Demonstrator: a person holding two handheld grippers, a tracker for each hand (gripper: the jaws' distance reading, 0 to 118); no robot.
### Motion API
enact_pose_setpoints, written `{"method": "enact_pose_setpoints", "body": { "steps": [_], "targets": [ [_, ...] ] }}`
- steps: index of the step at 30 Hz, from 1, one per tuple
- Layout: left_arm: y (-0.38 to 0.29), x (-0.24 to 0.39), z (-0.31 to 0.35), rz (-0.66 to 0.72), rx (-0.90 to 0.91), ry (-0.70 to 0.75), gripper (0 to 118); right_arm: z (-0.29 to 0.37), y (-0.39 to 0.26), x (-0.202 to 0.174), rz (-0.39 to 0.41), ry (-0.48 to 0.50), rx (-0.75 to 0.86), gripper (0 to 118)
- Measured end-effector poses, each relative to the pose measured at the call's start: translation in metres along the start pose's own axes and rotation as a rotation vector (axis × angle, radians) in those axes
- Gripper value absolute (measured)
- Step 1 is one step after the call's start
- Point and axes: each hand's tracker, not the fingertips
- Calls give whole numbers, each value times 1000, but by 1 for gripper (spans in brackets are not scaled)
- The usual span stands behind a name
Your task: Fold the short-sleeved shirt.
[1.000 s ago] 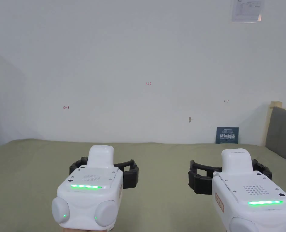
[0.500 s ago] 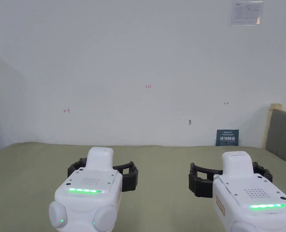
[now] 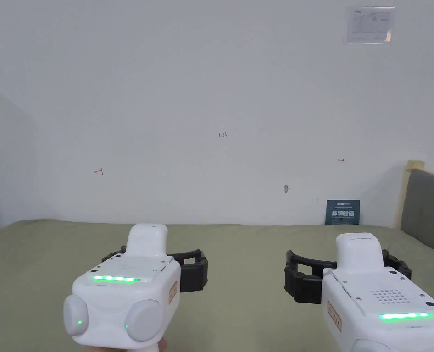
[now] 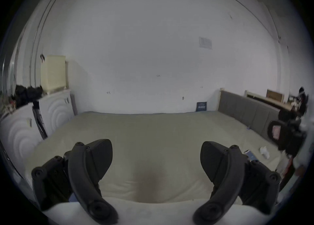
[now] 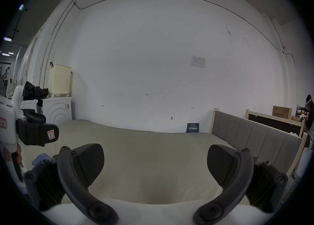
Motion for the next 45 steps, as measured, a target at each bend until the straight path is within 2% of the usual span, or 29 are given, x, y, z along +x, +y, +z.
{"method": "enact_pose_setpoints", "body": {
  "steps": [3,6,9,11,14,30,39,42,45],
  "targets": [
    [-6,-1,10,21,123,-1,110,0,1,0,-6,3,-1,118],
    [-1,6,10,-62,65,44,110,-1,2,-2,3,4,1,118],
    [-4,10,8,-109,91,74,110,0,3,-3,6,6,0,118],
    [-1,13,6,-119,69,128,110,0,2,-3,-1,9,1,118],
    [-1,13,7,-136,86,128,110,0,2,-3,0,14,-4,118],
    [4,4,14,-54,69,72,110,1,2,-3,-17,24,-7,118],
    [6,7,15,-69,64,107,109,1,2,-1,-16,21,-10,118],
    [8,8,11,-45,20,170,109,1,2,-1,-16,27,-11,118],
    [9,2,11,-36,34,94,109,3,2,-2,-13,34,-9,118]
  ]
}}
